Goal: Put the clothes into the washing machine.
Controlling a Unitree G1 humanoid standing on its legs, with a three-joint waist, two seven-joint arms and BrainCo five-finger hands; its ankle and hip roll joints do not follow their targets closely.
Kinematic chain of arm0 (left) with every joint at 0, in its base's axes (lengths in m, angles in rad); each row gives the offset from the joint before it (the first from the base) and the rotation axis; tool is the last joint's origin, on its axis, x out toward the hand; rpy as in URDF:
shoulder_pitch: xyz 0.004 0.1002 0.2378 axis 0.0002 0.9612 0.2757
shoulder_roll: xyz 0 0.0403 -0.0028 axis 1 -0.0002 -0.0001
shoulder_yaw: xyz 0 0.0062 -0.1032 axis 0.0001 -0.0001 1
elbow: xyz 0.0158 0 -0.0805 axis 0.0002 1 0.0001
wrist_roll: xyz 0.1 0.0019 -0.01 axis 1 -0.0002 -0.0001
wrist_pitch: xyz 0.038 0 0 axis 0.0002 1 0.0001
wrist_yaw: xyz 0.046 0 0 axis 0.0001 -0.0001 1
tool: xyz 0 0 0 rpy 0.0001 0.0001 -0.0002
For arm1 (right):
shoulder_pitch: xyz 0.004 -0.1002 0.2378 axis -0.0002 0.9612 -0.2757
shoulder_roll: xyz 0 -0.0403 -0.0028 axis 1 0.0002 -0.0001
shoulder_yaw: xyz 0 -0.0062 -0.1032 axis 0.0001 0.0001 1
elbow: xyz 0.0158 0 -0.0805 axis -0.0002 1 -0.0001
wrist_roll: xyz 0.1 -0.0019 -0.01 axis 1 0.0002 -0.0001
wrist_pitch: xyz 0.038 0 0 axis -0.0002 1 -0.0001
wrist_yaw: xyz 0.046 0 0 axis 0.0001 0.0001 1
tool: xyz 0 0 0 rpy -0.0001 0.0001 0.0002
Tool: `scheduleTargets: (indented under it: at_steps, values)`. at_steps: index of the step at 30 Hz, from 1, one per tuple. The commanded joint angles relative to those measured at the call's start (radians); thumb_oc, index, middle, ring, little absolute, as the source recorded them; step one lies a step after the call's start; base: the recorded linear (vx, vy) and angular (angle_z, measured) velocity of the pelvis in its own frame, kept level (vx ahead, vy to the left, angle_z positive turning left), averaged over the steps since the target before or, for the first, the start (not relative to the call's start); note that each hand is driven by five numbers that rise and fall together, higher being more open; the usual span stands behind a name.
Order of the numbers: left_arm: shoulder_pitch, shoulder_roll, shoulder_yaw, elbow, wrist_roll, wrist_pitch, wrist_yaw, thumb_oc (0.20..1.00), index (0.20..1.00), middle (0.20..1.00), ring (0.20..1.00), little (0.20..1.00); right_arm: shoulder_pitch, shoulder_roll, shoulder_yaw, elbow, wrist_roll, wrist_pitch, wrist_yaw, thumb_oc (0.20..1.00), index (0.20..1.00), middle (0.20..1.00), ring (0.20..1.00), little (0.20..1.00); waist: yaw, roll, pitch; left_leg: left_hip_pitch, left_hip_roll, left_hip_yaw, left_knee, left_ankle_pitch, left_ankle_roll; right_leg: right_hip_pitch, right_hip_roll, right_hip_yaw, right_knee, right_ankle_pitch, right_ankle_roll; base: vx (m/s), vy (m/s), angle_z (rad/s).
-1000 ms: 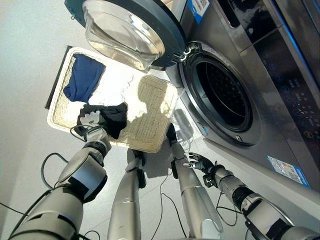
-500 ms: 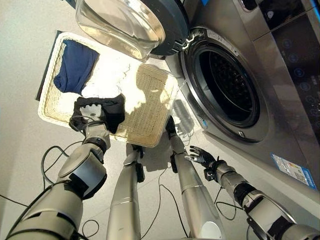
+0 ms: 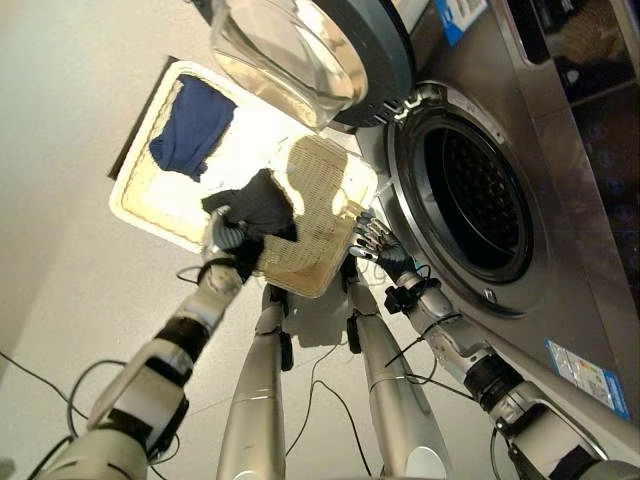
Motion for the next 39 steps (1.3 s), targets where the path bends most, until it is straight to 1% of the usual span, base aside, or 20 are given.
scheduleTargets:
  at_steps: [1, 8, 9, 10, 13, 14, 15, 17, 20, 21, 22, 23, 24, 25, 31, 32, 34, 35, 37, 39]
  values:
    - [-0.012, -0.004, 0.075, -0.051, 0.038, -0.055, 0.039, 0.200, 0.200, 0.200, 0.200, 0.200, 0.084, -0.056, -0.048, -0.117, -0.049, -0.023, -0.010, 1.000, 1.000, 1.000, 1.000, 1.000, -0.011, 0.068, -0.007, -0.013, -0.032, -0.030, -0.072, 0.112, 0.046, 0.060, 0.045, -0.058, -0.065, 0.038, -0.004, 0.00, 0.000, 0.00]
    - [0.057, 0.022, 0.078, -0.156, 0.082, -0.046, 0.012, 0.200, 0.200, 0.200, 0.200, 0.200, 0.110, -0.090, -0.091, -0.217, -0.103, -0.051, -0.031, 1.000, 1.000, 1.000, 1.000, 1.000, -0.006, 0.073, -0.007, 0.019, -0.029, -0.038, -0.093, 0.119, 0.046, 0.097, 0.044, -0.067, -0.071, 0.031, -0.004, 0.00, 0.000, 0.00]
    - [0.067, 0.032, 0.072, -0.210, 0.076, -0.076, -0.053, 0.200, 0.200, 0.200, 0.200, 0.200, 0.112, -0.100, -0.094, -0.257, -0.115, -0.063, -0.023, 1.000, 1.000, 1.000, 1.000, 1.000, -0.005, 0.076, -0.007, 0.025, -0.030, -0.038, -0.091, 0.118, 0.047, 0.105, 0.043, -0.068, -0.070, 0.027, -0.004, 0.00, 0.000, 0.00]
    - [0.069, 0.033, 0.071, -0.218, 0.076, -0.080, -0.062, 0.200, 0.200, 0.200, 0.200, 0.200, 0.113, -0.101, -0.094, -0.263, -0.113, -0.062, -0.020, 1.000, 1.000, 1.000, 1.000, 1.000, -0.005, 0.076, -0.007, 0.026, -0.030, -0.038, -0.091, 0.118, 0.047, 0.106, 0.043, -0.068, -0.069, 0.027, -0.004, 0.00, 0.000, 0.00]
    - [0.099, 0.032, 0.052, -0.300, 0.057, -0.149, -0.170, 0.200, 0.200, 0.200, 0.200, 0.200, 0.123, -0.105, -0.090, -0.314, -0.109, -0.055, 0.030, 1.000, 1.000, 1.000, 1.000, 1.000, -0.002, 0.084, -0.007, 0.032, -0.033, -0.040, -0.086, 0.116, 0.049, 0.115, 0.040, -0.070, -0.067, 0.026, -0.003, 0.00, 0.000, 0.00]
    - [0.107, 0.032, 0.044, -0.327, 0.046, -0.171, -0.207, 0.200, 0.200, 0.200, 0.200, 0.200, 0.124, -0.105, -0.083, -0.325, -0.116, -0.046, 0.048, 1.000, 1.000, 1.000, 1.000, 1.000, -0.001, 0.086, -0.007, 0.035, -0.033, -0.040, -0.085, 0.116, 0.049, 0.119, 0.038, -0.072, -0.066, 0.025, -0.002, 0.00, 0.000, 0.00]
    - [0.123, 0.027, 0.026, -0.383, 0.018, -0.217, -0.275, 0.200, 0.200, 0.200, 0.200, 0.200, 0.120, -0.104, -0.063, -0.350, -0.121, -0.018, 0.078, 1.000, 1.000, 1.000, 1.000, 1.000, 0.004, 0.091, -0.007, 0.042, -0.033, -0.040, -0.089, 0.119, 0.051, 0.128, 0.036, -0.075, -0.068, 0.024, -0.002, 0.00, 0.000, 0.00]
    - [0.133, 0.027, 0.016, -0.424, -0.016, -0.247, -0.334, 0.200, 0.200, 0.200, 0.200, 0.200, 0.116, -0.106, -0.042, -0.362, -0.124, -0.004, 0.096, 1.000, 1.000, 1.000, 1.000, 1.000, 0.008, 0.094, -0.007, 0.048, -0.033, -0.041, -0.092, 0.120, 0.051, 0.135, 0.035, -0.077, -0.071, 0.023, -0.001, 0.00, -0.003, 0.02]
    - [0.140, 0.026, 0.005, -0.457, -0.035, -0.271, -0.392, 0.200, 0.200, 0.200, 0.200, 0.200, 0.110, -0.108, -0.025, -0.366, -0.130, 0.013, 0.126, 1.000, 1.000, 1.000, 1.000, 1.000, 0.012, 0.097, -0.007, 0.054, -0.033, -0.042, -0.095, 0.122, 0.051, 0.142, 0.033, -0.080, -0.072, 0.022, 0.000, 0.00, 0.000, 0.00]
    - [0.140, 0.026, 0.005, -0.457, -0.035, -0.271, -0.392, 0.200, 0.200, 0.200, 0.200, 0.200, 0.110, -0.108, -0.025, -0.366, -0.130, 0.013, 0.126, 1.000, 1.000, 1.000, 1.000, 1.000, 0.012, 0.097, -0.007, 0.054, -0.033, -0.042, -0.095, 0.122, 0.051, 0.142, 0.033, -0.080, -0.072, 0.022, 0.000, 0.00, 0.000, 0.00]
    - [0.136, 0.028, -0.015, -0.491, -0.072, -0.278, -0.462, 0.200, 0.200, 0.200, 0.200, 0.200, 0.094, -0.114, 0.001, -0.373, -0.153, 0.034, 0.147, 1.000, 1.000, 1.000, 1.000, 1.000, 0.016, 0.099, -0.007, 0.057, -0.033, -0.044, -0.097, 0.125, 0.050, 0.146, 0.033, -0.082, -0.072, 0.022, 0.000, 0.00, 0.000, 0.00]
    - [0.115, 0.054, -0.050, -0.552, -0.169, -0.255, -0.621, 0.200, 0.200, 0.200, 0.200, 0.200, 0.054, -0.139, 0.044, -0.378, -0.206, 0.061, 0.135, 1.000, 1.000, 1.000, 1.000, 1.000, 0.021, 0.101, -0.007, 0.061, -0.029, -0.045, -0.105, 0.131, 0.049, 0.152, 0.031, -0.087, -0.076, 0.023, 0.001, 0.00, -0.015, 0.04]
    - [0.112, 0.058, -0.055, -0.563, -0.184, -0.245, -0.642, 0.200, 0.200, 0.200, 0.200, 0.200, 0.048, -0.143, 0.049, -0.377, -0.208, 0.067, 0.135, 1.000, 1.000, 1.000, 1.000, 1.000, 0.022, 0.101, -0.007, 0.062, -0.029, -0.044, -0.108, 0.132, 0.049, 0.153, 0.030, -0.088, -0.078, 0.024, 0.002, 0.00, -0.025, 0.07]
    - [0.104, 0.069, -0.067, -0.589, -0.219, -0.228, -0.702, 0.200, 0.200, 0.200, 0.200, 0.200, 0.028, -0.154, 0.061, -0.373, -0.203, 0.086, 0.137, 1.000, 1.000, 1.000, 1.000, 1.000, 0.024, 0.100, -0.007, 0.066, -0.027, -0.043, -0.113, 0.134, 0.048, 0.158, 0.029, -0.090, -0.083, 0.026, 0.002, 0.00, -0.014, 0.11]
    - [0.062, 0.119, -0.110, -0.691, -0.407, -0.183, -0.942, 0.200, 0.200, 0.200, 0.200, 0.200, -0.024, -0.181, 0.108, -0.338, -0.242, 0.145, 0.133, 1.000, 1.000, 1.000, 1.000, 1.000, 0.028, 0.099, -0.007, 0.066, -0.022, -0.037, -0.120, 0.137, 0.044, 0.158, 0.026, -0.096, -0.094, 0.035, 0.003, 0.00, -0.007, 0.06]
    - [0.055, 0.125, -0.118, -0.718, -0.444, -0.166, -0.992, 0.200, 0.200, 0.200, 0.200, 0.200, -0.035, -0.190, 0.124, -0.329, -0.253, 0.168, 0.134, 1.000, 1.000, 1.000, 1.000, 1.000, 0.030, 0.098, -0.007, 0.070, -0.020, -0.035, -0.125, 0.137, 0.044, 0.163, 0.026, -0.098, -0.097, 0.034, 0.004, 0.00, 0.000, 0.00]
    - [0.047, 0.131, -0.123, -0.728, -0.458, -0.163, -1.012, 0.200, 0.200, 0.200, 0.200, 0.200, -0.042, -0.195, 0.133, -0.321, -0.266, 0.175, 0.134, 1.000, 1.000, 1.000, 1.000, 1.000, 0.031, 0.098, -0.007, 0.071, -0.019, -0.035, -0.128, 0.137, 0.043, 0.164, 0.026, -0.098, -0.097, 0.034, 0.004, 0.00, 0.000, 0.00]
    - [0.027, 0.142, -0.146, -0.755, -0.505, -0.150, -1.063, 0.200, 0.200, 0.200, 0.200, 0.200, -0.059, -0.206, 0.156, -0.305, -0.274, 0.189, 0.129, 1.000, 1.000, 1.000, 1.000, 1.000, 0.032, 0.097, -0.007, 0.072, -0.017, -0.035, -0.131, 0.140, 0.043, 0.165, 0.027, -0.098, -0.097, 0.035, 0.002, 0.00, 0.000, 0.00]
    - [0.019, 0.146, -0.155, -0.766, -0.529, -0.140, -1.096, 0.200, 0.200, 0.200, 0.200, 0.200, -0.066, -0.212, 0.167, -0.300, -0.257, 0.189, 0.127, 1.000, 1.000, 1.000, 1.000, 1.000, 0.033, 0.095, -0.007, 0.078, -0.016, -0.035, -0.134, 0.139, 0.042, 0.170, 0.027, -0.098, -0.098, 0.033, 0.002, 0.01, -0.003, 0.02]
    - [0.004, 0.159, -0.170, -0.784, -0.562, -0.111, -1.133, 0.200, 0.200, 0.200, 0.200, 0.200, -0.072, -0.217, 0.174, -0.295, -0.198, 0.180, 0.143, 1.000, 1.000, 1.000, 1.000, 1.000, 0.032, 0.094, -0.007, 0.079, -0.016, -0.034, -0.134, 0.138, 0.042, 0.170, 0.026, -0.098, -0.098, 0.035, 0.002, 0.02, -0.009, 0.05]
